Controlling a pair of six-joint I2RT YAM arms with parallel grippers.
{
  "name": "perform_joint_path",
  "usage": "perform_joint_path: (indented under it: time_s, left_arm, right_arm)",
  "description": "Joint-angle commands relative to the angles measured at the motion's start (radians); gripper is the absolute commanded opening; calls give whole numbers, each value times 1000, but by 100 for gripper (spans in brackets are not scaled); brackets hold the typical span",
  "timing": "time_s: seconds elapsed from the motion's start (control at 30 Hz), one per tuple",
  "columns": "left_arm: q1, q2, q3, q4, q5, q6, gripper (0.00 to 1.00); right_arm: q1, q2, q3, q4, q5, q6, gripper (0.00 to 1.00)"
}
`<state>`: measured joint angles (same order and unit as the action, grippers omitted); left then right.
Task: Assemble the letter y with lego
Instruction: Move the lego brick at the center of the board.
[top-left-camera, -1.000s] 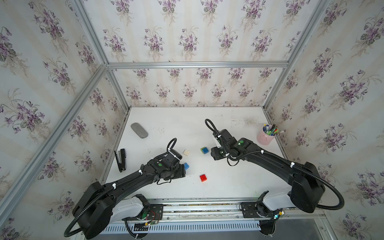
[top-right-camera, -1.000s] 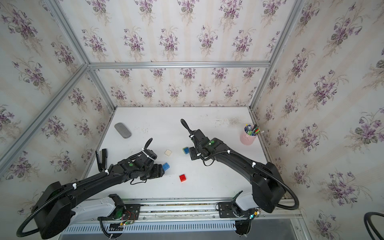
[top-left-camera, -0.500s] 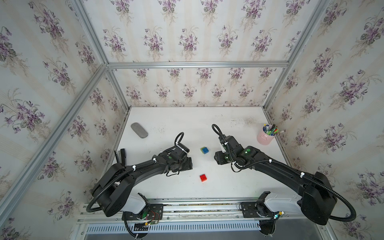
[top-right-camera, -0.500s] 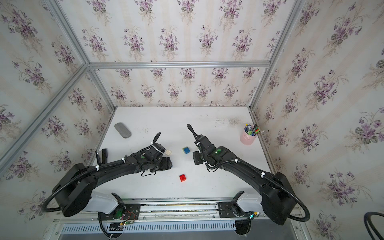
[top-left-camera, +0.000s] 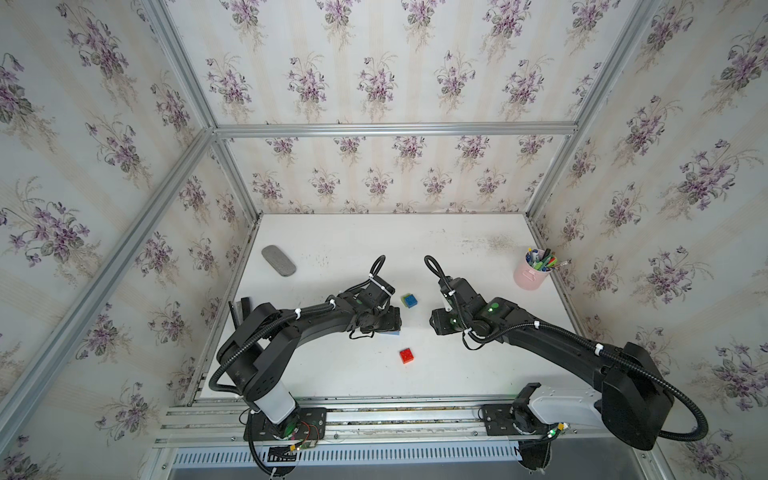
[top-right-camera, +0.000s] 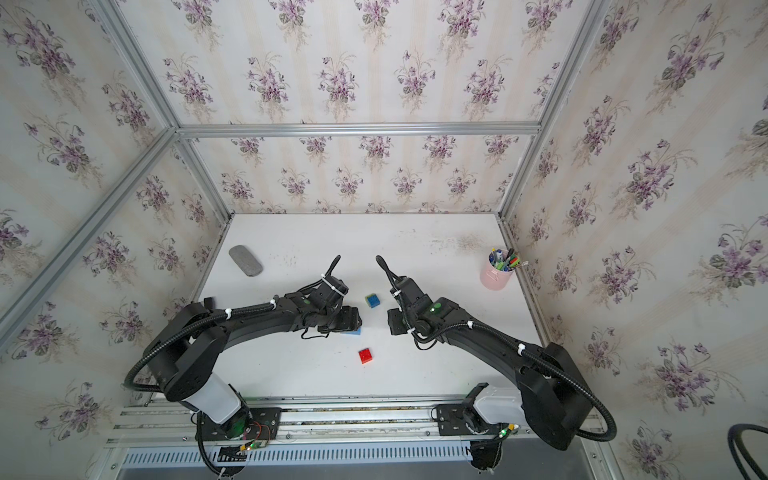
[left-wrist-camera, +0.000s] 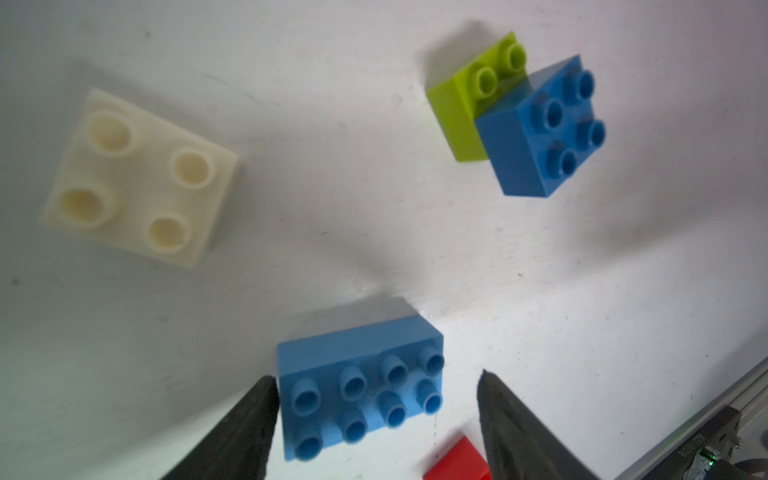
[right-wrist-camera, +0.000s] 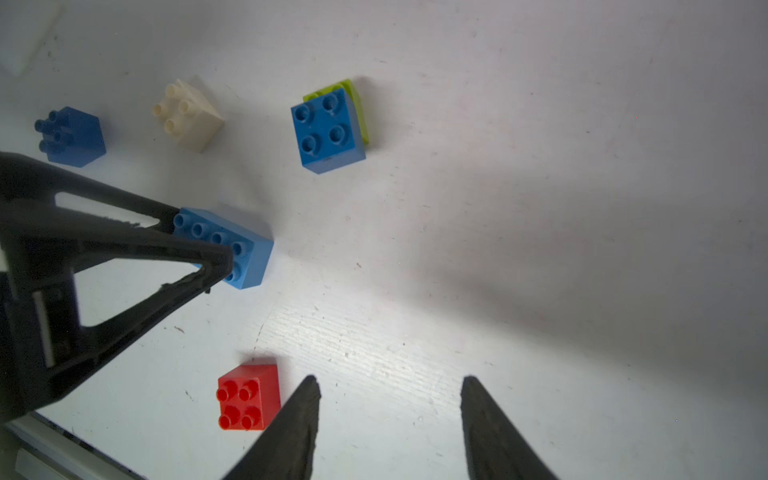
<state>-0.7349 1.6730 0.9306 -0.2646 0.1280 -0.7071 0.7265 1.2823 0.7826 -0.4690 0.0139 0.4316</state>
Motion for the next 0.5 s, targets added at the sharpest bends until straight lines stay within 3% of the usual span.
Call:
perform_joint_path:
  time_s: [0.0,0.13,0.33,0.47]
  left_arm:
    - [-8,30,31,21,41,34,76]
    - [-15,31,36,27,43,41,76]
    - [-15,-78,-39,14,10,30,76]
    - [-15,-151,-114,5,15,11,66]
  right_arm:
    - [1,-10,-10,16,-5,33,55]
    - [1,-36,-29,16,-12,39,54]
    - [7,-63,-54,33,-59,55,54]
    - [33,-78,-78,62,-80,70,54]
